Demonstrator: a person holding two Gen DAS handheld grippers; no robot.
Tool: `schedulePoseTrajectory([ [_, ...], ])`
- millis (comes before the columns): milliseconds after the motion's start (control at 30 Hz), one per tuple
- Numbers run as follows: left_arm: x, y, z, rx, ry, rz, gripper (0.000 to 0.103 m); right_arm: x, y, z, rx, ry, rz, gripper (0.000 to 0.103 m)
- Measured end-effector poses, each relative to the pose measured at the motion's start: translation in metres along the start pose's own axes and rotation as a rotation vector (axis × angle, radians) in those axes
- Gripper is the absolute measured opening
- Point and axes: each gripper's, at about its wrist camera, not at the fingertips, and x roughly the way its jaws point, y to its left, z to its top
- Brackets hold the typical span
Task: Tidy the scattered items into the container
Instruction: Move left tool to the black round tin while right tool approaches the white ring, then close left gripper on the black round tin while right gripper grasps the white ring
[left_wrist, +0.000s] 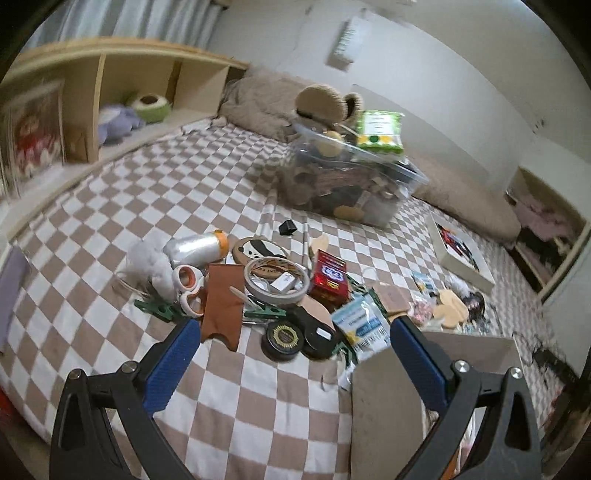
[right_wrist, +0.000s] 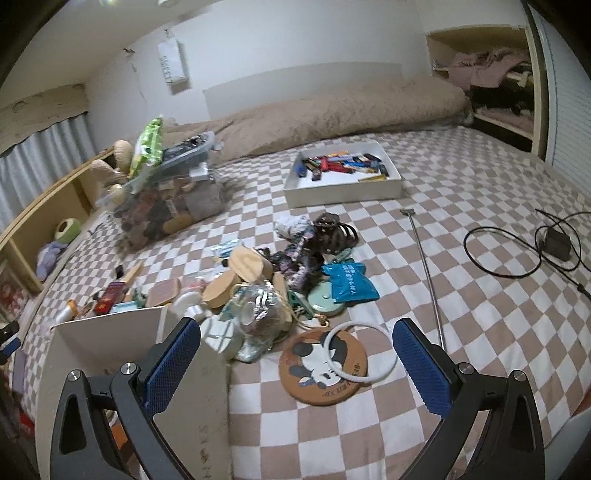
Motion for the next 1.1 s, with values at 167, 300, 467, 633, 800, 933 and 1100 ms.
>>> schedulePoseTrajectory([
  [167, 0.024, 0.008, 0.006, -0.053, 0.021, -0.020, 0.103, 0.025, -0.012, 0.003, 0.039, 0.040, -0.013, 0.103],
  [300, 0.045, 0.006, 0.006, -0.039, 0.082, -0.018, 0.103, 0.041, -0.020, 0.006, 0.072, 0.057, -0.026, 0.103],
  [467, 0.075, 0.004, -0.004, -0.014, 0.183, -0.007, 0.103, 0.055, -0.034, 0.000, 0.126, 0.074, -0.033, 0.103],
  [633, 0.097, 0.002, -0.018, 0.030, 0.229, 0.040, 0.103, 0.066, -0.051, -0.008, 0.193, 0.105, -0.048, 0.103],
  [800, 0.117, -0.004, -0.035, 0.146, 0.305, 0.122, 0.103, 0.080, -0.060, -0.015, 0.224, 0.166, -0.066, 0.103],
  [933, 0.130, -0.005, -0.045, 0.197, 0.345, 0.151, 0.103, 0.093, -0.062, -0.020, 0.220, 0.213, -0.075, 0.103],
  [1100, 0.140, -0.004, -0.046, 0.233, 0.357, 0.169, 0.103, 0.108, -0.059, -0.024, 0.186, 0.268, -0.092, 0.103],
])
